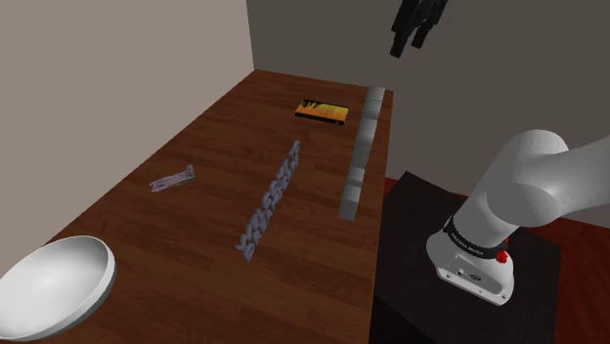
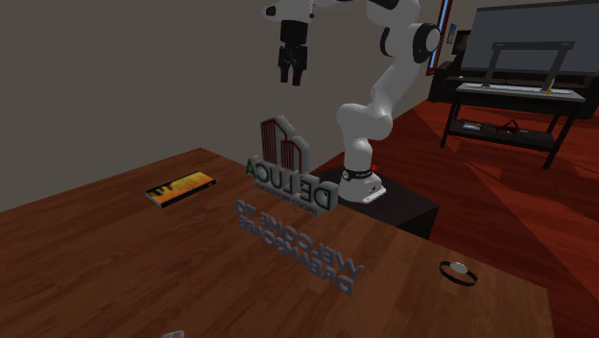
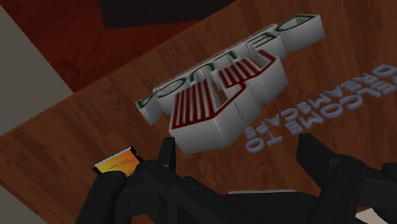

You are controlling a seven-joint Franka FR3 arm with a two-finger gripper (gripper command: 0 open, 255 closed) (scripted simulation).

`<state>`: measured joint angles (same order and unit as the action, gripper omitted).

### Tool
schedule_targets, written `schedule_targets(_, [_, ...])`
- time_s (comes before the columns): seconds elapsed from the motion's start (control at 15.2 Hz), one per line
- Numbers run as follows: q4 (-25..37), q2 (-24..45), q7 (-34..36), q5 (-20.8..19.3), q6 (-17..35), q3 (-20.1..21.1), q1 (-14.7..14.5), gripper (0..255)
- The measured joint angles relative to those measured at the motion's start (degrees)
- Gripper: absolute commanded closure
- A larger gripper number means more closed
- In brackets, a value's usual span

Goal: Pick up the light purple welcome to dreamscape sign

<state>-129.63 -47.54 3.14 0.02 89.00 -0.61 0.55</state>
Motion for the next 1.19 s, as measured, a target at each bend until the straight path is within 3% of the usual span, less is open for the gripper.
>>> schedule_targets(0.4, [-4.3, 1.9, 5.5, 2.2, 5.5, 4.0, -0.3, 0])
schedule_targets(1.19, [-7.2, 17.3, 22.0, 6.7, 22.1, 16.3, -0.6, 0])
